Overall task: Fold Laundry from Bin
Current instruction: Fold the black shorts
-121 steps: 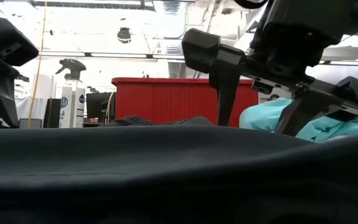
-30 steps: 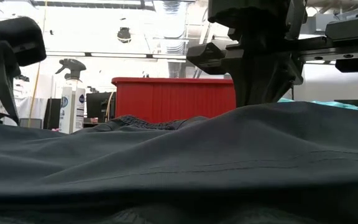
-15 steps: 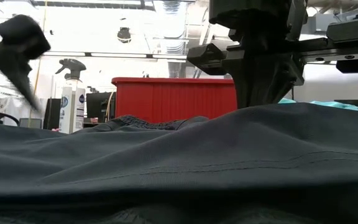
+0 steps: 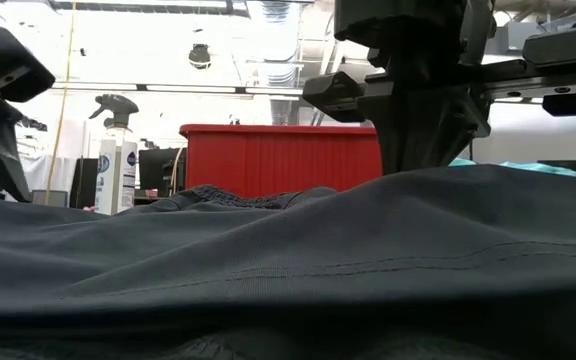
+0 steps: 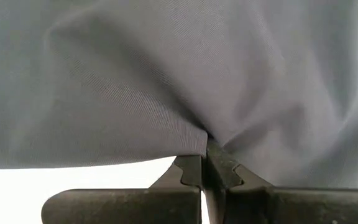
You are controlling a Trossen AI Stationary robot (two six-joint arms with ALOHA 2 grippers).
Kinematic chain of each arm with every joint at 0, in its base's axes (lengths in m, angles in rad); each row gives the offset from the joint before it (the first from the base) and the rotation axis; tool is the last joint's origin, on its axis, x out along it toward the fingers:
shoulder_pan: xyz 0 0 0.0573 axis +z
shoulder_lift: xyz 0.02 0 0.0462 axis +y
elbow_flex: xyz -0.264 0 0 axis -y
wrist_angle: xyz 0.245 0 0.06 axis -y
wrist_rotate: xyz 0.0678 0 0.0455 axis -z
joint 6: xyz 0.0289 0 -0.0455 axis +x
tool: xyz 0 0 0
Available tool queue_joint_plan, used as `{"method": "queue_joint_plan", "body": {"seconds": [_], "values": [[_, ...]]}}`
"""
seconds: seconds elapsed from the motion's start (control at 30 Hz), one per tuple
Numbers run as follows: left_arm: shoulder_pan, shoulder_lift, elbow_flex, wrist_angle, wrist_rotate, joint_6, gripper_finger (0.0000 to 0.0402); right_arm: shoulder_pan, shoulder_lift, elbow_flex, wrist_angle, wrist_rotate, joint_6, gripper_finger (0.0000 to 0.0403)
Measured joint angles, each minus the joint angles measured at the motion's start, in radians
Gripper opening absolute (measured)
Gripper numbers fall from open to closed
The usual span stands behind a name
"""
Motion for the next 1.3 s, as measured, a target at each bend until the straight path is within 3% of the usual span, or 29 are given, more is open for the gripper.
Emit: {"method": "queue_joint_plan", "body": {"seconds": [0.1,0.23,0.87,1.3], "values": [[0.001,0.0,0.0,0.033,0.032,0.0,0.021,-0.005,0.0,0.0,0.002,-0.001,0.019,0.0021],[0.001,0.002,0.0,0.078,-0.053,-0.003,0.021,-0.009,0.0,0.0,0.003,-0.002,0.021,0.0021],[0.045,0.003,-0.058,0.205,-0.023,0.116,0.021,-0.009,0.0,0.0,0.003,-0.001,0.04,0.0021],[0.105,0.003,-0.059,0.241,0.067,0.156,0.021,-0.01,0.001,0.0,0.003,-0.001,0.039,0.0021]]}}
